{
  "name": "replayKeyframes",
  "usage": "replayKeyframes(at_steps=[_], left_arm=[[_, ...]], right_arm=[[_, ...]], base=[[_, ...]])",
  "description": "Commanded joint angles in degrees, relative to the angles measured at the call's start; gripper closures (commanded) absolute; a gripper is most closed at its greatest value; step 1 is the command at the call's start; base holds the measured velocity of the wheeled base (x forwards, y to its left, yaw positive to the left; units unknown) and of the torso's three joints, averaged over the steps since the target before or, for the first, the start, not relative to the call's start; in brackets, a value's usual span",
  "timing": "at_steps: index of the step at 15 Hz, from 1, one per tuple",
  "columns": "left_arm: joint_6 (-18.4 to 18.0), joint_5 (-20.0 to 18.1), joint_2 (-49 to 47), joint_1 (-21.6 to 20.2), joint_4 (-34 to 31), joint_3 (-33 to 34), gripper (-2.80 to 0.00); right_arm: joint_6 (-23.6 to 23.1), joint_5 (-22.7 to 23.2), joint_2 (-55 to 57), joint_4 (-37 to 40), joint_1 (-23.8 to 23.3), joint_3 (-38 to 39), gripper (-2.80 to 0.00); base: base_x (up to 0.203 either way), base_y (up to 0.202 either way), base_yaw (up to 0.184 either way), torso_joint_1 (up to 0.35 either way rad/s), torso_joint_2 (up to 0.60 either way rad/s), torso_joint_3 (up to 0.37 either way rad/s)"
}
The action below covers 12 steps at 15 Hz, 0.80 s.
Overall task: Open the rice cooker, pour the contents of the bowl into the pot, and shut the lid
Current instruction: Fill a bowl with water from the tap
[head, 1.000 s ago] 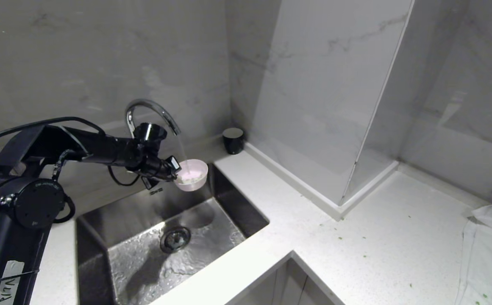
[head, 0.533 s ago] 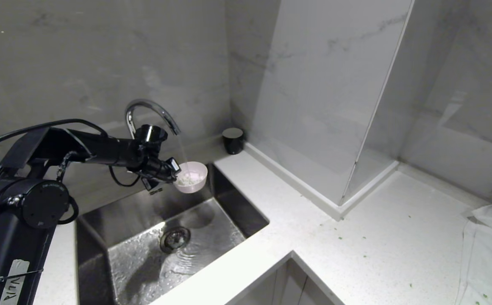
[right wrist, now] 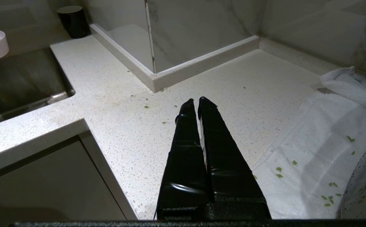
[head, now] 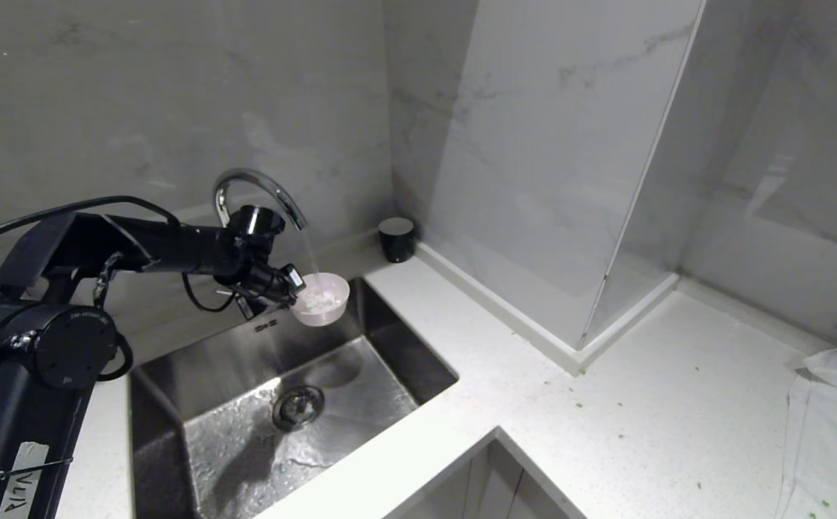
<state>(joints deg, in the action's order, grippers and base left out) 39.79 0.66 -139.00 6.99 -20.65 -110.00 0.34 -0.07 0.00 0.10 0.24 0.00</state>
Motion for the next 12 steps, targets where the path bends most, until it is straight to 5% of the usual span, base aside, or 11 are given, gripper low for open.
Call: replayKeyframes(at_steps=[1,12], left_arm=[[0.2,0.0,0.0,0.1,-0.4,-1.0,0.00],[0.2,0.0,-0.7,0.7,-0.4,-1.4,0.00]], right_arm=[[0.0,0.0,0.0,0.0,0.0,0.1,0.00],[0.0,0.0,0.0,0.0,0.0,0.1,0.00]], base=[[0.000,0.000,0.000,0.000,0.00,0.000],[0.000,0.000,0.000,0.000,0.00,0.000]])
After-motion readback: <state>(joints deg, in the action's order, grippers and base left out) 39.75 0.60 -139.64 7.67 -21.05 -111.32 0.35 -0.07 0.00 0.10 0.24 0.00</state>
